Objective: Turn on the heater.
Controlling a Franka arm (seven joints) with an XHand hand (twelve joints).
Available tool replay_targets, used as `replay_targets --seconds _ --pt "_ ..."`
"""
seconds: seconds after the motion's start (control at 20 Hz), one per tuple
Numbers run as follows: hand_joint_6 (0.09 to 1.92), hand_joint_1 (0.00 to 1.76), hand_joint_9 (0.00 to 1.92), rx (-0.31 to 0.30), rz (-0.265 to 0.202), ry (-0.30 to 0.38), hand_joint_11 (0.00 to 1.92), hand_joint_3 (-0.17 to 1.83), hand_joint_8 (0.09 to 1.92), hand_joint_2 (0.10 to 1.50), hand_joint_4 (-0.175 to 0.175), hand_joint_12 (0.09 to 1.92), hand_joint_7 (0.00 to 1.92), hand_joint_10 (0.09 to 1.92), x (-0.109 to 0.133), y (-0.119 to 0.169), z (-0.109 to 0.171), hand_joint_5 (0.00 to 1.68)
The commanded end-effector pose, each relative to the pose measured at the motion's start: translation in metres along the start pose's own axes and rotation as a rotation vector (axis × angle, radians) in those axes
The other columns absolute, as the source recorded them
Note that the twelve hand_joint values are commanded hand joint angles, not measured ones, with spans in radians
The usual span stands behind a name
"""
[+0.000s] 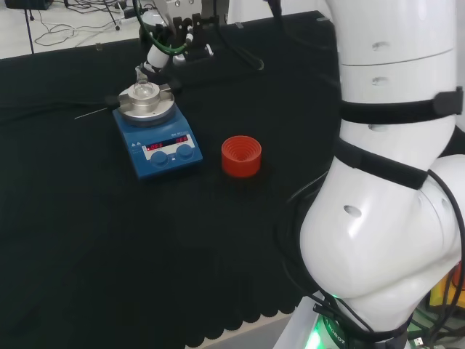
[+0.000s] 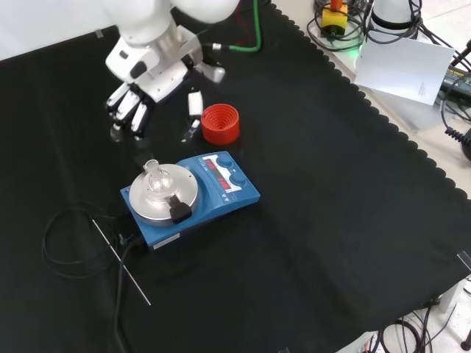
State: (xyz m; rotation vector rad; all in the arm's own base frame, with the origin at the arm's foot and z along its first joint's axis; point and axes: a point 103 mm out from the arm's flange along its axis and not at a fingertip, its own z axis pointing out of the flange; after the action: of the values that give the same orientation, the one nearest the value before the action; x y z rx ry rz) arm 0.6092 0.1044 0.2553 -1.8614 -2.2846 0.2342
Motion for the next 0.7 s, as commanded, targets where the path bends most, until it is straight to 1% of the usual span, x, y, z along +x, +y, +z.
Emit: replay_targets --seconds 0.05,0.3,0.35,0.45,0.5,0.6,0.7 --pt "0.72 0.93 0.35 -0.07 0.046 -0.009 0.05 0.62 0.64 0.6 -0.052 1.43 0.09 0.69 -0.001 -0.056 -0.015 0.58" --pt "0.72 0.93 0.35 -0.076 0.053 -0.001 0.05 0.62 0.64 0.6 -0.05 1.43 0.1 0.69 0.003 -0.088 -0.01 0.58" --pt "0.71 0.93 0.36 -0.07 0.053 0.002 0.05 0.62 0.65 0.6 -0.047 1.43 0.11 0.69 0.004 -0.095 -0.007 0.58" --pt "0.71 0.93 0.41 -0.079 0.052 0.01 0.09 0.62 0.67 0.61 -0.044 1.42 0.18 0.7 0.006 -0.109 0.0 0.57" --pt "0.7 0.93 0.48 -0.071 0.051 0.013 0.15 0.63 0.68 0.61 -0.045 1.41 0.28 0.69 0.007 -0.115 0.004 0.57" --pt "0.71 0.94 0.71 -0.047 0.054 0.014 0.33 0.64 0.71 0.63 -0.052 1.36 0.53 0.64 0.008 -0.125 0.014 0.6" --pt "0.71 0.96 0.9 -0.018 0.053 0.006 0.5 0.67 0.73 0.64 -0.059 1.3 0.72 0.6 0.009 -0.134 0.026 0.62"
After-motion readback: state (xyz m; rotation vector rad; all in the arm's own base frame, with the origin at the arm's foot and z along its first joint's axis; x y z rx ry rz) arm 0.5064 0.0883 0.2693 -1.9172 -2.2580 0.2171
